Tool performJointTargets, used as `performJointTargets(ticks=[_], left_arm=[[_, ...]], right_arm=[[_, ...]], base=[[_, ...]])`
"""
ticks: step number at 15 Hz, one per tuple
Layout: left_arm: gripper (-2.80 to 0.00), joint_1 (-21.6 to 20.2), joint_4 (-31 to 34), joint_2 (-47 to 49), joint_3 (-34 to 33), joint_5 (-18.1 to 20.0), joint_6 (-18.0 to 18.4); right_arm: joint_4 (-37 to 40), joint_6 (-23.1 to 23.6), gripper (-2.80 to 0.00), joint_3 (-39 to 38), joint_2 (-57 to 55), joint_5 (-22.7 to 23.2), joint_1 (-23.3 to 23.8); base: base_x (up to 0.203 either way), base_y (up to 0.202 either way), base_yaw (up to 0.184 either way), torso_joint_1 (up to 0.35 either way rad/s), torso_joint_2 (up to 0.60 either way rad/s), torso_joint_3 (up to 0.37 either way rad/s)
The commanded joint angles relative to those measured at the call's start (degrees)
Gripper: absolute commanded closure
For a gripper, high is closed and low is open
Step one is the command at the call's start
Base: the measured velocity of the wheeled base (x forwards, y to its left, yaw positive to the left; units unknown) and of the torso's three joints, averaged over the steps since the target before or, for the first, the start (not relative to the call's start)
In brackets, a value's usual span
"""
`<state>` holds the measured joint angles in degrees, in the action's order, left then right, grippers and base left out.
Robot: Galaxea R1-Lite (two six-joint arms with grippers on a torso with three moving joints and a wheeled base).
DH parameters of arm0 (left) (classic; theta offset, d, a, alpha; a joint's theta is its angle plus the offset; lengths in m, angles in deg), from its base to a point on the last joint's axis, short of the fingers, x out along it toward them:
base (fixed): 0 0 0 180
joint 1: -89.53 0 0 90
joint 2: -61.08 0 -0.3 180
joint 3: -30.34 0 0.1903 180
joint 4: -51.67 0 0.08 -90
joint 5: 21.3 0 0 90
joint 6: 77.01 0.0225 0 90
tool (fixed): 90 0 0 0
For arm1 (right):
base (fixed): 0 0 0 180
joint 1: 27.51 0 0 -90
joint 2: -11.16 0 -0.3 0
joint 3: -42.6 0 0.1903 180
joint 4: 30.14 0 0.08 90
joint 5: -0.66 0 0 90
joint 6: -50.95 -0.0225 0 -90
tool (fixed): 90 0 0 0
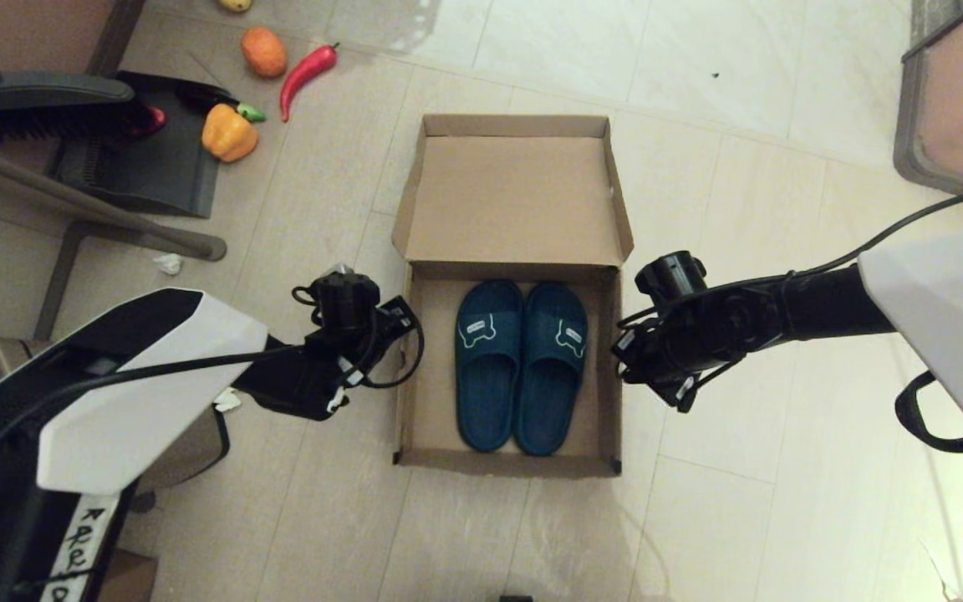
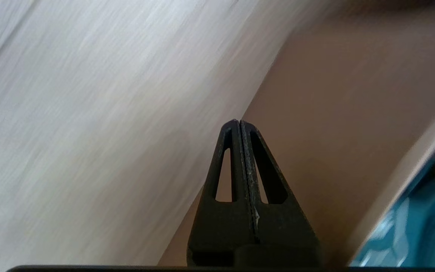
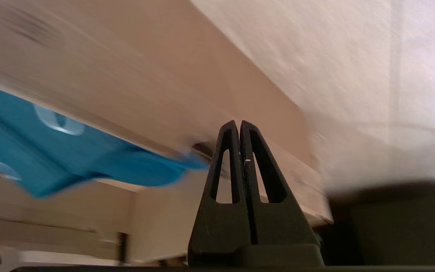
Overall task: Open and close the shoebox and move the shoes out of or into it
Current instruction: Close the shoe box
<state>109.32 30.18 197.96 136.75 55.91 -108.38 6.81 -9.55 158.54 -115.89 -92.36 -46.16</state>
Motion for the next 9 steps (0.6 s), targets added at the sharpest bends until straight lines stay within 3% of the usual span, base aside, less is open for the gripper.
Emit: performJointTargets(ticks=[1, 5, 9], left_arm=[[0.00, -0.01, -0.84, -3.48, -6.10, -0.52, -0.70], [0.00, 0.13, -9.61, -7.45, -18.59, -2.78, -2.21], [0.00, -1.67, -11.56, -6.66, -13.88, -2.38, -1.60]], right_arm=[[-1.01, -0.40, 0.00, -4.79, 2.76, -0.51, -0.15], [-9.38, -0.49, 0.00, -15.62, 7.32, -1.60, 0.90], [-9.89, 0.04, 0.00, -12.80, 7.47, -1.50, 3.46]], base=[[0.000, 0.000, 0.000, 0.000, 0.00, 0.000], [0.000, 0.000, 0.000, 0.000, 0.00, 0.000], [0.000, 0.000, 0.000, 0.000, 0.00, 0.000]])
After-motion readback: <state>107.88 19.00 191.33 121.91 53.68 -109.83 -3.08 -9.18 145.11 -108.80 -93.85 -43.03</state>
